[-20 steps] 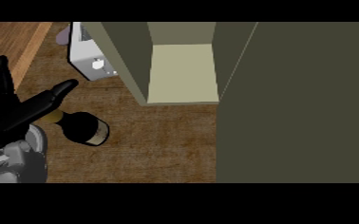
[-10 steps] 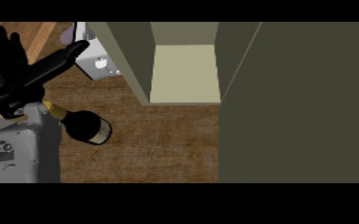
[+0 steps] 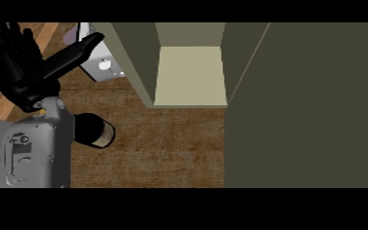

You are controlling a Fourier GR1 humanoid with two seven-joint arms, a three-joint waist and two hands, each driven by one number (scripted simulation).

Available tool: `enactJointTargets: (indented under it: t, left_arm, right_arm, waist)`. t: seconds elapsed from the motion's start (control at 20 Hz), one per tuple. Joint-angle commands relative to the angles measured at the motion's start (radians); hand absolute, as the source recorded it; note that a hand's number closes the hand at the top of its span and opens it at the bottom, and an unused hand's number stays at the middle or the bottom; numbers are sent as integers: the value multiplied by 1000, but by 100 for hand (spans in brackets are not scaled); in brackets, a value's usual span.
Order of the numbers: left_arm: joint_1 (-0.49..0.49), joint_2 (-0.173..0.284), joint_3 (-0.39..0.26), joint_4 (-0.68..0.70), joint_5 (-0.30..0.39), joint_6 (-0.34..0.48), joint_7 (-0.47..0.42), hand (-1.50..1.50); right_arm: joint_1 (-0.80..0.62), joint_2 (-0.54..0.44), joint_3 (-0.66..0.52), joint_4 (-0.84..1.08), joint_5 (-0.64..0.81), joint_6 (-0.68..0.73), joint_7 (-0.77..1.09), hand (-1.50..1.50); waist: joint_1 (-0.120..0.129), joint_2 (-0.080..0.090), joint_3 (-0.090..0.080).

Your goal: Pick up the wine, place it into the cabinet and close the cabinet

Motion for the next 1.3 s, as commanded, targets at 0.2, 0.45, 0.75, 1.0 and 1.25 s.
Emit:
enactJointTargets:
  t: [0.2, 0.45, 0.75, 1.0, 1.25]
  left_arm:
    - [-21, -37, -107, 5, -118, 113, 76, -150]
    - [120, 27, -76, -132, -81, 42, 138, -150]
    - [183, -32, -107, -128, -98, 108, 103, -150]
    - [278, -3, -97, -191, -104, 87, 123, -150]
    - [356, 18, -72, -240, -50, 46, 91, -150]
  right_arm:
    - [-8, 25, -15, 6, -8, 32, 5, -150]
    - [-98, 8, -34, -57, -36, -42, 166, -150]
    - [1, 26, -36, -73, -33, 35, 99, -150]
    - [-52, 60, -1, -45, 26, -3, 103, -150]
    - [-28, 39, -80, -10, -49, 57, 66, -150]
  waist:
    - [-1, 0, 1]
    - [7, 0, 0]
    - [0, 0, 1]
    - [3, 0, 1]
    - [3, 1, 1]
